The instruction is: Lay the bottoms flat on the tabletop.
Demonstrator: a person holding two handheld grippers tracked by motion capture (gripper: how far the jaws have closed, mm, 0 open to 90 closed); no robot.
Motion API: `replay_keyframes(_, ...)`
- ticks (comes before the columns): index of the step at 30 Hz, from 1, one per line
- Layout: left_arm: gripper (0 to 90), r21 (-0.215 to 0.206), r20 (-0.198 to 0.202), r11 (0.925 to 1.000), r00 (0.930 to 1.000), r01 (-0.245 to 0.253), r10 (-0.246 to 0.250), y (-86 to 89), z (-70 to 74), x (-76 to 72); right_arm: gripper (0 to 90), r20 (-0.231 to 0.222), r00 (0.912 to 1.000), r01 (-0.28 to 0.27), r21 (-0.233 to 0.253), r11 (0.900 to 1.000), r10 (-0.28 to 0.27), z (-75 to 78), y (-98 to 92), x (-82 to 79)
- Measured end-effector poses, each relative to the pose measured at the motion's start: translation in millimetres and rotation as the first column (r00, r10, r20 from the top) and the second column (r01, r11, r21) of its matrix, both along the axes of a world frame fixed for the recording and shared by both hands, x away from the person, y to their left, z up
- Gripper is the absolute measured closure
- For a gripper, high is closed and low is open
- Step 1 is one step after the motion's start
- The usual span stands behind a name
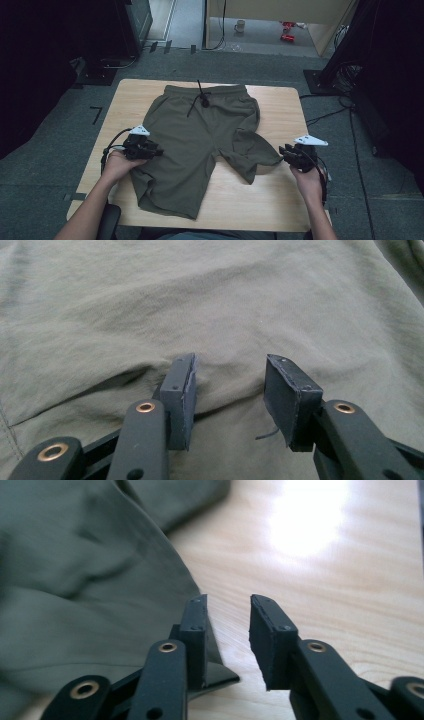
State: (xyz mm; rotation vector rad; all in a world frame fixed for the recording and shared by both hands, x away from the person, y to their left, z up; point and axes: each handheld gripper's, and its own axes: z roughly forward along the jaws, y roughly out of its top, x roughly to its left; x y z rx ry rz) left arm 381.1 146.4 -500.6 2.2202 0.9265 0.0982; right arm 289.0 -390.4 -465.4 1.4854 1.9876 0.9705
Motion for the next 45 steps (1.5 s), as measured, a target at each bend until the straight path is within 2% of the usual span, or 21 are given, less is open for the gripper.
replay_keyframes(3,56.2,0.001,0.001,1.0000,1.0000,-0.001,0.001,-0.4,0.1,-0.3,65.5,0.048,0.9983,-0.033,0.008,0.999,0.033,13.8,10.9,-19.4)
replay_keyframes(6,56.0,0.002,0.000,1.0000,1.0000,-0.001,0.001,-0.4,0.3,-0.5,66.0,0.067,0.9955,-0.070,0.035,0.997,0.067,18.1,21.7,-36.2)
replay_keyframes(11,55.8,0.001,-0.003,1.0000,1.0000,0.001,-0.001,0.1,0.3,-0.4,65.7,0.046,0.9926,-0.117,0.107,0.987,0.113,7.5,37.7,-51.9)
replay_keyframes(16,55.4,-0.003,-0.004,1.0000,1.0000,0.000,0.000,0.5,0.2,-0.7,60.7,0.034,0.9829,-0.184,0.130,0.974,0.181,-5.6,56.1,-61.0)
replay_keyframes(19,55.0,-0.002,-0.004,1.0000,1.0000,0.004,-0.004,0.5,0.2,-0.8,56.8,0.003,0.9740,-0.225,0.119,0.967,0.226,-17.9,67.8,-62.0)
replay_keyframes(20,54.9,-0.002,-0.004,1.0000,1.0000,0.004,-0.004,0.5,0.2,-0.8,56.8,0.003,0.9740,-0.225,0.119,0.967,0.226,-17.9,67.8,-62.0)
replay_keyframes(21,54.8,-0.002,-0.004,1.0000,1.0000,0.004,-0.004,0.5,0.2,-0.8,55.6,-0.026,0.9676,-0.247,0.120,0.962,0.251,-25.5,75.1,-60.0)
replay_keyframes(25,54.8,-0.003,-0.003,1.0000,1.0000,0.004,-0.004,0.6,0.1,-0.7,56.8,-0.076,0.9572,-0.273,0.084,0.958,0.279,-36.4,86.4,-52.0)
replay_keyframes(26,54.7,-0.003,-0.003,1.0000,1.0000,0.004,-0.004,0.6,0.1,-0.7,56.8,-0.076,0.9572,-0.273,0.084,0.958,0.279,-36.4,86.4,-52.0)
replay_keyframes(28,54.6,-0.004,-0.003,1.0000,1.0000,0.004,-0.004,0.6,0.0,-0.6,64.8,-0.099,0.9506,-0.288,0.073,0.955,0.294,-41.2,90.8,-44.9)
replay_keyframes(32,54.6,-0.005,-0.001,1.0000,1.0000,0.004,-0.004,0.5,-0.2,-0.6,82.3,-0.125,0.9454,-0.295,0.063,0.953,0.301,-43.3,94.7,-37.0)
replay_keyframes(34,54.6,-0.005,-0.002,1.0000,1.0000,0.005,-0.005,0.7,-0.2,-0.6,87.3,-0.135,0.9433,-0.297,0.068,0.953,0.303,-40.4,95.9,-35.2)
replay_keyframes(36,54.7,-0.005,-0.002,1.0000,1.0000,0.005,-0.005,0.7,-0.2,-0.6,88.3,-0.126,0.9422,-0.302,0.079,0.950,0.311,-33.6,96.7,-35.4)
replay_keyframes(41,54.7,-0.006,-0.003,1.0000,1.0000,0.005,-0.005,0.9,-0.2,-0.5,88.3,-0.063,0.9531,-0.287,0.120,0.950,0.296,-3.2,94.7,-40.9)
replay_keyframes(45,54.7,-0.008,-0.002,1.0000,1.0000,0.004,-0.004,0.8,-0.3,-0.5,88.3,-0.012,0.9539,-0.297,0.115,0.948,0.300,22.8,93.6,-43.2)
